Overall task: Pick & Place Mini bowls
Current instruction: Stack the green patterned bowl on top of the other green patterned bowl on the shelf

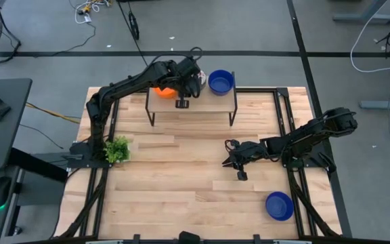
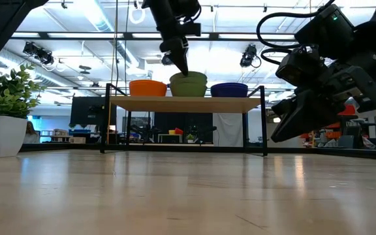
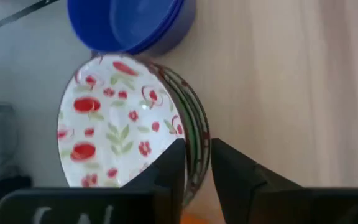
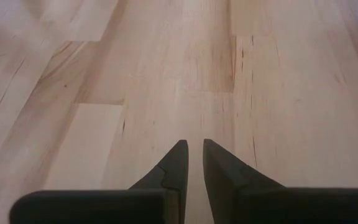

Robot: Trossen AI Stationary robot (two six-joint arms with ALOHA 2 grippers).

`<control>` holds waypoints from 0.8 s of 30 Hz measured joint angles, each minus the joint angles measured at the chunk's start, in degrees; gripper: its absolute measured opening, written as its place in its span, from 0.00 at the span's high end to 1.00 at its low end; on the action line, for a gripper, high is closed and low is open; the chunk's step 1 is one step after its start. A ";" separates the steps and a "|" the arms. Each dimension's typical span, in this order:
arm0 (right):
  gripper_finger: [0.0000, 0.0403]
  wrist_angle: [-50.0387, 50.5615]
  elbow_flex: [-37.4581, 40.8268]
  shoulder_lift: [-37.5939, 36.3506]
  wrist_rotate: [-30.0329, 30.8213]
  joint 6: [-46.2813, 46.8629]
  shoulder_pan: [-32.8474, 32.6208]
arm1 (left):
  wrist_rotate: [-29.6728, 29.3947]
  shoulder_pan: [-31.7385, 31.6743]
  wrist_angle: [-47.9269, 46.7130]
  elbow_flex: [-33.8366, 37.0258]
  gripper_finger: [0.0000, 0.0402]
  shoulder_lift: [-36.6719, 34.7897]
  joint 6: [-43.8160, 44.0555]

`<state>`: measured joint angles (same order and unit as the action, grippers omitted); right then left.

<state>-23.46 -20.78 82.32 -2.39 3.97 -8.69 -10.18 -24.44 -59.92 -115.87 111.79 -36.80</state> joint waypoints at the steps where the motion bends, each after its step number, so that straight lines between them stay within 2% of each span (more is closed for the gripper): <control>1: 0.88 0.02 0.00 0.00 0.00 0.00 0.02 | 1.02 -0.01 0.26 0.00 0.82 0.00 0.45; 9: 0.88 0.33 0.00 0.00 0.00 0.00 0.00 | 1.89 0.01 3.54 0.00 0.97 0.00 1.88; 12: 0.88 0.33 0.00 0.00 0.00 0.00 0.02 | 1.97 0.01 4.76 0.00 0.97 0.00 2.73; 19: 0.88 0.33 0.00 0.00 0.01 0.00 0.02 | 2.95 -0.11 6.13 0.00 0.91 -0.14 4.74; 24: 0.88 0.35 0.00 0.00 0.01 0.02 0.02 | 2.97 -0.23 5.03 0.00 0.92 -0.15 4.66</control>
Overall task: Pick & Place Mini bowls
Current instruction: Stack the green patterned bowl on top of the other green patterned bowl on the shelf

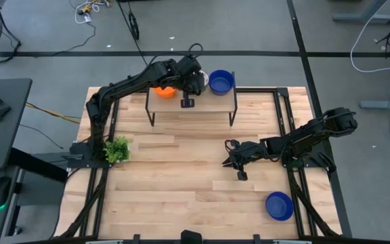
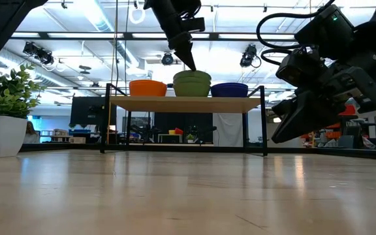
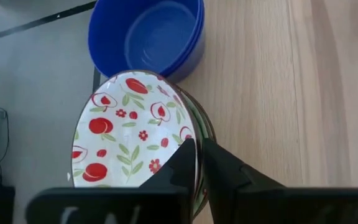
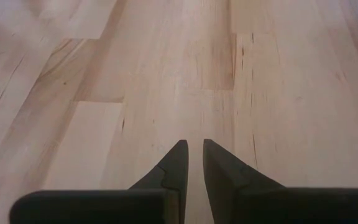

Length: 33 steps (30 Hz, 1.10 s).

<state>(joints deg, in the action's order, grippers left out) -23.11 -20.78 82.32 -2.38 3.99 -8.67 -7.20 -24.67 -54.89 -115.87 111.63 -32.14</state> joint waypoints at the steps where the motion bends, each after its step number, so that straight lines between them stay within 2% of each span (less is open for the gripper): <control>1: 0.88 0.02 0.00 0.00 -0.01 -0.02 -0.02 | 0.00 0.00 0.00 0.00 0.92 0.00 0.00; 6: 0.88 0.02 0.00 0.00 -0.01 -0.02 -0.01 | 0.01 0.02 -0.03 0.00 0.90 0.00 -0.02; 11: 0.88 0.02 0.00 0.00 -0.01 -0.02 -0.01 | 0.52 -0.02 1.13 0.00 0.75 -0.20 0.00; 15: 0.88 0.02 0.00 0.00 -0.01 -0.02 -0.01 | 5.67 -0.20 3.30 -0.07 0.68 -0.96 1.75; 18: 0.88 0.19 0.00 0.00 -0.01 0.00 -0.01 | 6.33 -0.89 3.11 -0.04 0.72 -0.62 3.39; 21: 0.88 0.37 0.00 0.00 -0.01 0.02 0.00 | 5.12 -2.10 3.28 -0.04 0.83 0.18 5.12; 25: 0.88 0.42 0.00 0.00 -0.01 0.02 -0.02 | 7.12 -3.12 3.70 0.00 0.98 0.46 5.99; 33: 0.88 0.61 0.00 0.00 -0.01 0.00 -0.02 | 8.23 -3.19 4.14 0.00 0.96 0.48 6.25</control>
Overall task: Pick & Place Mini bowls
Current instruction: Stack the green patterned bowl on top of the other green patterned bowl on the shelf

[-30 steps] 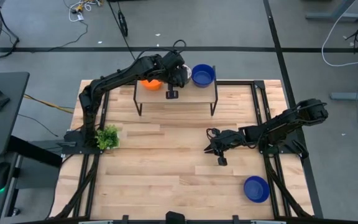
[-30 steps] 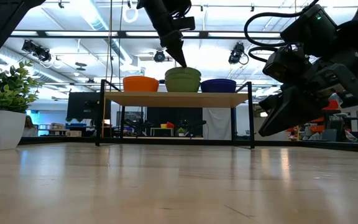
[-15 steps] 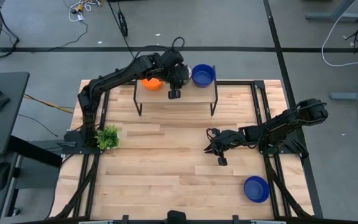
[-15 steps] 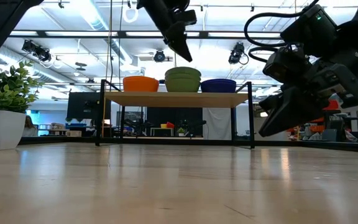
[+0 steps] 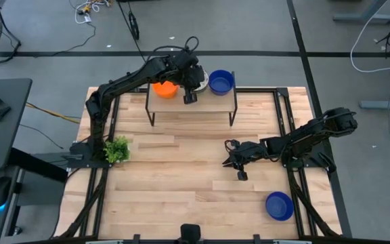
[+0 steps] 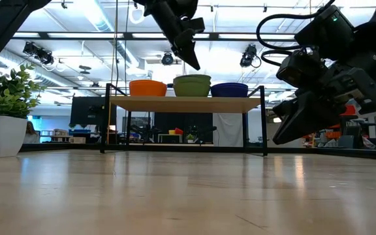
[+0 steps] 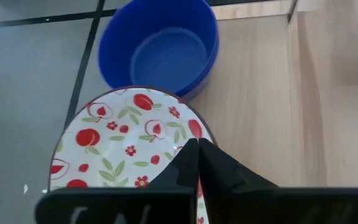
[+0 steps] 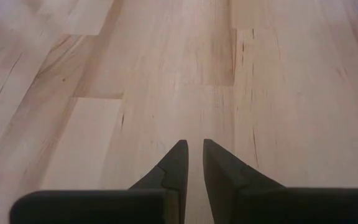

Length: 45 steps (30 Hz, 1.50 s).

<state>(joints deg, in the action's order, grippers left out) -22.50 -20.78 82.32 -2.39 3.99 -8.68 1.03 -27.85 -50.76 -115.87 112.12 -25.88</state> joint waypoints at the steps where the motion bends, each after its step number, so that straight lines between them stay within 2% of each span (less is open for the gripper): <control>1: 0.88 0.01 0.00 0.00 0.00 0.00 0.02 | -0.24 -0.01 0.56 0.00 0.97 0.00 0.59; 9: 0.88 -0.58 0.00 -0.02 0.00 0.00 0.01 | -3.42 -0.07 15.77 -0.04 0.98 3.74 4.50; 13: 0.88 -0.59 0.00 -0.02 0.00 -0.08 -0.01 | -4.10 -0.26 19.45 -0.03 0.99 6.35 4.37; 21: 0.88 -0.35 0.00 -0.02 0.00 -0.33 0.00 | -4.39 -1.12 20.19 0.07 0.98 7.54 4.23; 27: 0.88 -0.21 0.00 -0.02 0.00 -0.31 0.00 | -2.33 -1.23 20.80 0.07 0.99 7.54 4.24; 34: 0.88 -0.20 0.00 -0.02 0.00 -0.17 0.01 | -3.83 -1.45 23.93 0.04 0.99 7.48 5.70; 45: 0.88 -0.15 0.00 -0.02 0.00 -0.19 0.00 | -3.61 -2.80 23.04 0.02 0.98 7.98 6.20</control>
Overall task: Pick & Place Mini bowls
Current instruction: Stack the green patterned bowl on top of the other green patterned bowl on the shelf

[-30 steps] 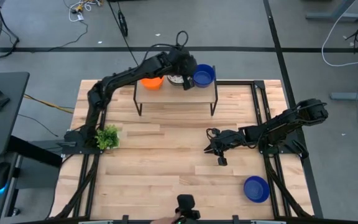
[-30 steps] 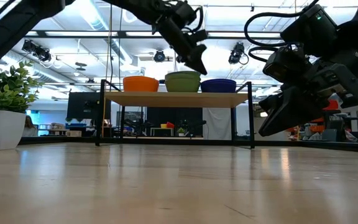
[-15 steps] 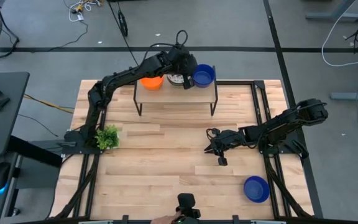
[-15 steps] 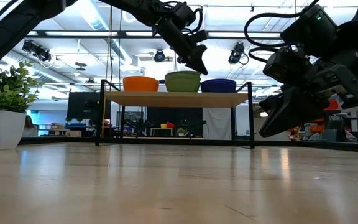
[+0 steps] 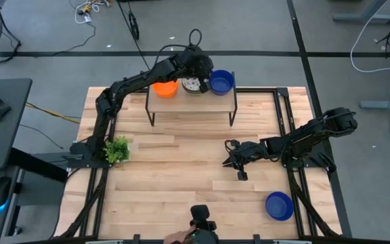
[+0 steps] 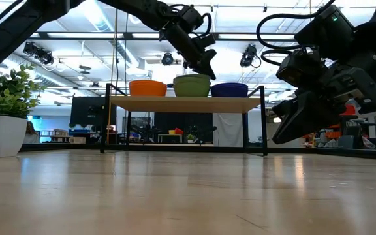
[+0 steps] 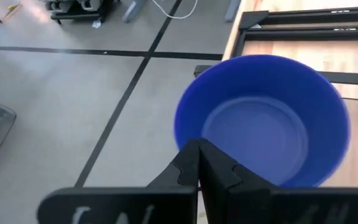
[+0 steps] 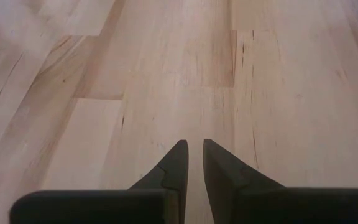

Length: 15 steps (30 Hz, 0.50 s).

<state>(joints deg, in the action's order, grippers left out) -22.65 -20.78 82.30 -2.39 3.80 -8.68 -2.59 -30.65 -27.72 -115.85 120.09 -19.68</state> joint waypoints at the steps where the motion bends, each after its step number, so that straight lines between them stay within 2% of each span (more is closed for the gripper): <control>1: 0.88 0.00 0.00 0.00 0.00 -0.01 0.01 | 0.54 -0.07 -0.14 0.00 0.98 0.01 0.02; 4: 0.88 0.00 0.00 0.00 0.00 0.07 0.01 | 2.79 -0.26 -0.44 0.00 0.99 0.02 0.02; 15: 0.88 0.00 0.00 0.00 0.00 0.19 -0.01 | 3.06 -0.48 -1.76 -0.09 0.99 0.63 0.42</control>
<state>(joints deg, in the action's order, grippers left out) -22.65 -20.78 82.30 -2.39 3.99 -8.69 0.47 -31.13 -29.47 -115.94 120.73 -19.27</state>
